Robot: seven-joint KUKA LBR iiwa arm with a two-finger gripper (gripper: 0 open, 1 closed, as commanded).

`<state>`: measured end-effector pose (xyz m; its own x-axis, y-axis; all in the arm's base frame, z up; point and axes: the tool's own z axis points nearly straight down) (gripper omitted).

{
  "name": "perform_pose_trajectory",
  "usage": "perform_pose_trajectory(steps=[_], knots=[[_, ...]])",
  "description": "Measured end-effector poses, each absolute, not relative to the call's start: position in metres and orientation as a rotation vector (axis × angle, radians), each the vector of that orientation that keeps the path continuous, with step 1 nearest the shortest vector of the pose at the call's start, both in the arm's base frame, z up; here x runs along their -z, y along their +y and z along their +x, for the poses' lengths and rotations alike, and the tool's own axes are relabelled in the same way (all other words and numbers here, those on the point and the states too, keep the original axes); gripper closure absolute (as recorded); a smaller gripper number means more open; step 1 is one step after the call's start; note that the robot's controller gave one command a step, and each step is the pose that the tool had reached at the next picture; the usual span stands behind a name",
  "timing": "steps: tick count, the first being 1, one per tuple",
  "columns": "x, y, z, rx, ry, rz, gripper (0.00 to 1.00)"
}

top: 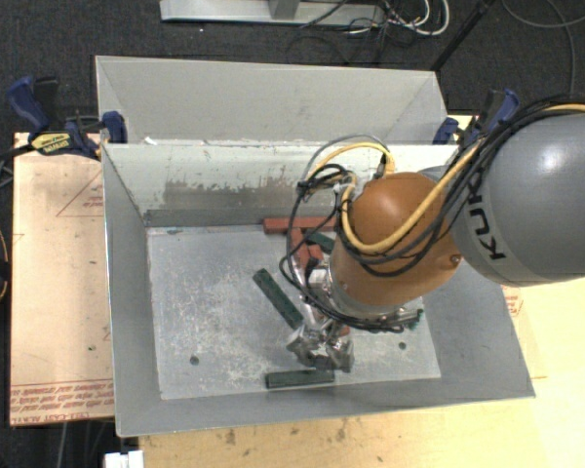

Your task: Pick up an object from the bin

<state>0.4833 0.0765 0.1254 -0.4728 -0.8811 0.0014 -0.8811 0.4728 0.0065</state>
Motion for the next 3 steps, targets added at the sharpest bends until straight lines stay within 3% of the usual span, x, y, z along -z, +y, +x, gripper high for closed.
perform_pose_trajectory(steps=[1,2,3], knots=[[-0.195,0.082,0.515,0.005,-2.701,1.605,1.00],[-0.136,0.050,0.504,0.007,-2.532,1.854,0.00],[-0.139,0.051,0.505,0.004,-2.537,1.855,0.00]])
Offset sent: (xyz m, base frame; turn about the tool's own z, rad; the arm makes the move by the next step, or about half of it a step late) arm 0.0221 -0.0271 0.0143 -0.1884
